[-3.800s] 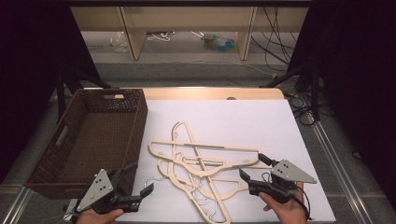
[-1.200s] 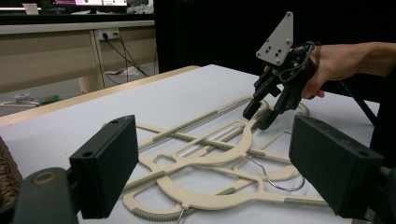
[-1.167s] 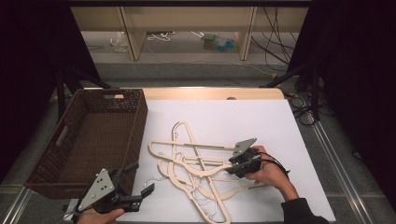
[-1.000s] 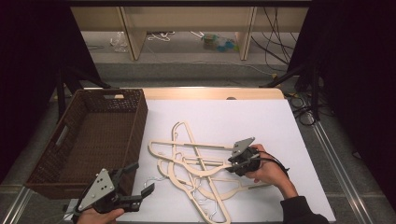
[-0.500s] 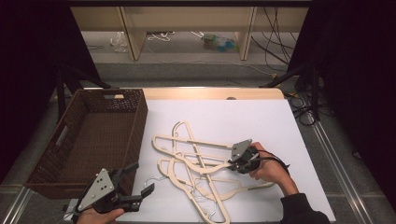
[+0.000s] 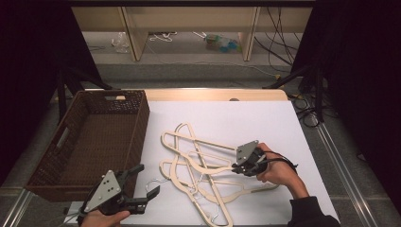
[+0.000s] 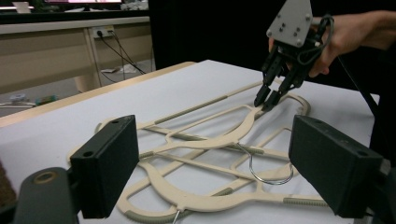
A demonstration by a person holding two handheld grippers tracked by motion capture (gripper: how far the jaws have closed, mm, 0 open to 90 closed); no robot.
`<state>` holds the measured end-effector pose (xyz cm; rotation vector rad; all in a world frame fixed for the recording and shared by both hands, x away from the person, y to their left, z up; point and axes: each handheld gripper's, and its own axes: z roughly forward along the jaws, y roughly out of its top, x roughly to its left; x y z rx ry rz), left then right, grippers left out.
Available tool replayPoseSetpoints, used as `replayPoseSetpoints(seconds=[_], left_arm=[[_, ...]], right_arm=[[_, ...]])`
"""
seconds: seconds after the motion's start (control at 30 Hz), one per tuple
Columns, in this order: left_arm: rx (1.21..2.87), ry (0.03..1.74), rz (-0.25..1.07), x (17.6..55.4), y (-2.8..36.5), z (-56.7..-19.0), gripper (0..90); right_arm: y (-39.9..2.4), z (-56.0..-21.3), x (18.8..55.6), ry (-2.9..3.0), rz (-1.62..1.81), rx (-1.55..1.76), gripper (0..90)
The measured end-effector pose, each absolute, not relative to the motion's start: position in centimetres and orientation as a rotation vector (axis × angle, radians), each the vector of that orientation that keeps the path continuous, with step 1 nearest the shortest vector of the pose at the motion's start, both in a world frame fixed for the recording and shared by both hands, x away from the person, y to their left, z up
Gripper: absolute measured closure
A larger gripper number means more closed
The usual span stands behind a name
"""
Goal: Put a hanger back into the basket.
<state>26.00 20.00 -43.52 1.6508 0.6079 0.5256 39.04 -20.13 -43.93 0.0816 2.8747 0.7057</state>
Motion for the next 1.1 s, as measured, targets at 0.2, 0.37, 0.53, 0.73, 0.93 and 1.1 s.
replayPoseSetpoints(seconds=[0.2, 0.37, 0.53, 0.73, 0.93, 1.1], left_arm=[[1.748, 0.544, 0.522, 26.6, 17.3, -44.1, 16.9], [1.839, 0.505, 0.515, 27.6, 15.2, -45.1, 18.3], [1.912, 0.460, 0.520, 29.1, 13.3, -46.2, 21.3], [1.977, 0.422, 0.512, 30.8, 11.5, -47.4, 22.2], [2.021, 0.415, 0.517, 32.3, 10.6, -48.4, 24.3], [2.039, 0.384, 0.527, 32.8, 10.0, -48.8, 26.1]], right_arm=[[-20.6, -43.1, 38.2, 2.896, 0.723, 0.078, 80.5], [-20.8, -42.7, 37.9, 2.910, 0.714, 0.062, 80.5], [-20.9, -42.4, 37.6, 2.914, 0.740, 0.051, 80.5], [-21.1, -41.9, 37.3, 2.917, 0.747, 0.035, 80.5], [-21.3, -41.6, 37.2, 2.915, 0.759, 0.031, 80.5], [-21.3, -41.4, 37.2, 2.920, 0.760, 0.033, 80.5]])
